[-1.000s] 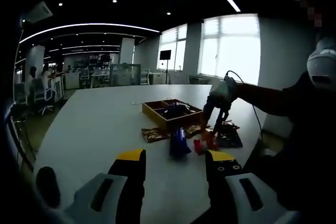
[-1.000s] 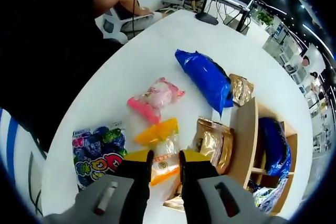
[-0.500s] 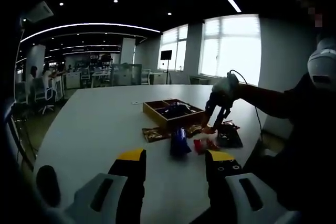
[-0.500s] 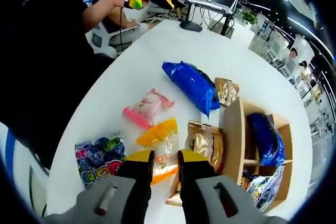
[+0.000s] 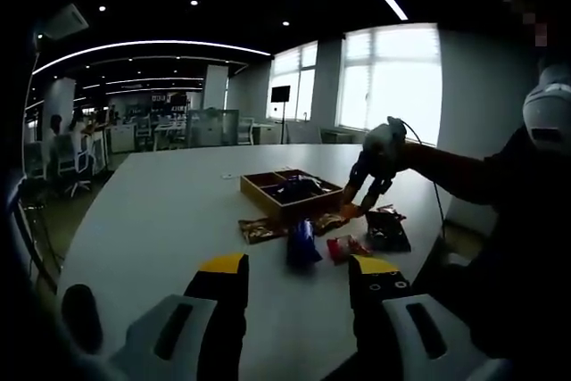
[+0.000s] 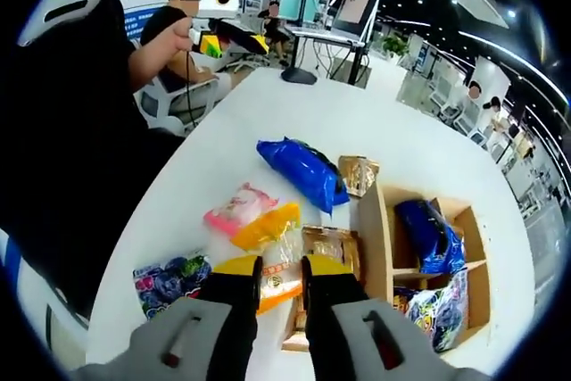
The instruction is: Pick up the scattered marshmallows, QQ candies, Oreo cookies, and mixed nuts on the table and sort them into separate containers
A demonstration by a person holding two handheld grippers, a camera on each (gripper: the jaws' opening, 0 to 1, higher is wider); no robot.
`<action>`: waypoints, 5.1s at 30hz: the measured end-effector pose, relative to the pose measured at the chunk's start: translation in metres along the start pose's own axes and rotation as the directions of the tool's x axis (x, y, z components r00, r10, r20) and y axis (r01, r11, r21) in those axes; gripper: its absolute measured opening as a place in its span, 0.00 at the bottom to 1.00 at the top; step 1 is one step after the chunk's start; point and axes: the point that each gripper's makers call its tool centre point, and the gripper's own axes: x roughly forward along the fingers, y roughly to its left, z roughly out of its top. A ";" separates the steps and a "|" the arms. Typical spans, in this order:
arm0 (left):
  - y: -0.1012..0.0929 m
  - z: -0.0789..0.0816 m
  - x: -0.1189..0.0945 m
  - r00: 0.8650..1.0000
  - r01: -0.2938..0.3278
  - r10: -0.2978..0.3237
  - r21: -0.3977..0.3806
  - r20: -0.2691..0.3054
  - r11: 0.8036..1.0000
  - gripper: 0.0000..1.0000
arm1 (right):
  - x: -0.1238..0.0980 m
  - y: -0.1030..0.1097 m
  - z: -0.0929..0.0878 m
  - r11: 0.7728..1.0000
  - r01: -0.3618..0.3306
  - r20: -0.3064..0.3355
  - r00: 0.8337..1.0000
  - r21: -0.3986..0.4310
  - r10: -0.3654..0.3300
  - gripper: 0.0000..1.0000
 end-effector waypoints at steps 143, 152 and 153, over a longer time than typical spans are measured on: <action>0.010 -0.007 0.011 1.000 0.007 -0.008 -0.035 -0.013 0.999 0.49 | -0.087 -0.228 -0.054 0.548 0.600 0.044 0.650 0.582 -0.759 0.17; 0.010 -0.008 0.007 1.000 0.000 -0.001 -0.036 -0.014 0.999 0.49 | -0.090 -0.223 -0.054 0.553 0.610 0.035 0.653 0.568 -0.756 0.33; 0.010 -0.008 0.007 1.000 -0.001 0.000 -0.036 -0.014 0.999 0.49 | -0.092 -0.223 -0.055 0.551 0.611 0.033 0.652 0.568 -0.757 0.33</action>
